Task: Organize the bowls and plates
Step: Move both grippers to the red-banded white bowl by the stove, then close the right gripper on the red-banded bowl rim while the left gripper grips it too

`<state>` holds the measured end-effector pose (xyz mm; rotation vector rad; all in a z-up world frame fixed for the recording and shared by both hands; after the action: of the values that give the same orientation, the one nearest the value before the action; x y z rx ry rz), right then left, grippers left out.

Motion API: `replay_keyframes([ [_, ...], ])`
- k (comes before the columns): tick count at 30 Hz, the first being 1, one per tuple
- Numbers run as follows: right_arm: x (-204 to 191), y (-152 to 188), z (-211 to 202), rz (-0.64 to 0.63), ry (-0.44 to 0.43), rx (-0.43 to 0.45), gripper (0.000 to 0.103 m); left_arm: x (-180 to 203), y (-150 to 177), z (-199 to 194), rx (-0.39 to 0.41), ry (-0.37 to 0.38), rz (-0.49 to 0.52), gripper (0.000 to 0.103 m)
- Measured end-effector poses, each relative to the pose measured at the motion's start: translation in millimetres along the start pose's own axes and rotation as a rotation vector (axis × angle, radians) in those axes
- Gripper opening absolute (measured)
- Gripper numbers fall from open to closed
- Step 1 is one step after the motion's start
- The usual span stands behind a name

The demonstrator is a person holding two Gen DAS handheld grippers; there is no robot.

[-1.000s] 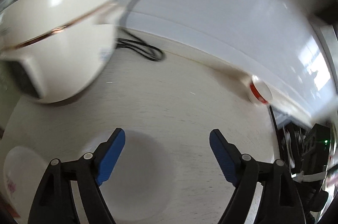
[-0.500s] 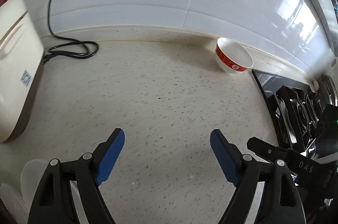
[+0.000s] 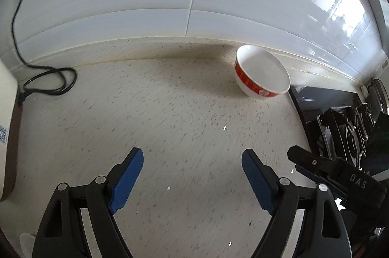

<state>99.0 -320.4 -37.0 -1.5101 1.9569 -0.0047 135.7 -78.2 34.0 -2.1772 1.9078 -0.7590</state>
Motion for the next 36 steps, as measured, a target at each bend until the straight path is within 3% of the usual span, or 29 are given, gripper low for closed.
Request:
replay_keyframes([
  [18, 1.2, -84.3, 28.4, -0.019, -0.004, 0.049, 0.068, 31.5, -66.5, 48.8, -0.028, 0.028, -0.116, 0.084],
  [23, 5.9, -99.6, 39.0, -0.007, -0.003, 0.057, 0.068, 38.5, -88.5, 67.5, -0.05, 0.073, -0.177, 0.084],
  [28, 10.4, -107.3, 47.2, -0.007, 0.007, 0.054, 0.067, 56.1, -100.2, 84.5, -0.065, 0.122, -0.162, 0.079],
  [31, 16.2, -106.7, 52.5, 0.0, 0.005, 0.045, 0.061, 66.7, -103.6, 100.2, -0.083, 0.09, -0.106, 0.06],
  [33, 16.3, -106.0, 55.6, -0.011, 0.004, 0.034, 0.052, 71.1, -103.5, 110.9, -0.118, 0.109, -0.096, 0.035],
  [36, 12.6, -105.6, 56.7, -0.048, 0.004, 0.046, 0.035, 72.4, -100.0, 116.6, -0.128, 0.135, -0.088, 0.018],
])
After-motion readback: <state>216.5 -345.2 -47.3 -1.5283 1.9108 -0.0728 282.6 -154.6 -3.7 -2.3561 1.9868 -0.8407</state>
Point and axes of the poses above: each gripper's, at about its wrist camera, not at the fingertips, and z roughly the way its jaws point, x to its right, y to its underside, the point moved 5 cm from there along z, roughly the way its jaws point, and after that the axes turned 13 degrees about -z, right-handed, at the moved point
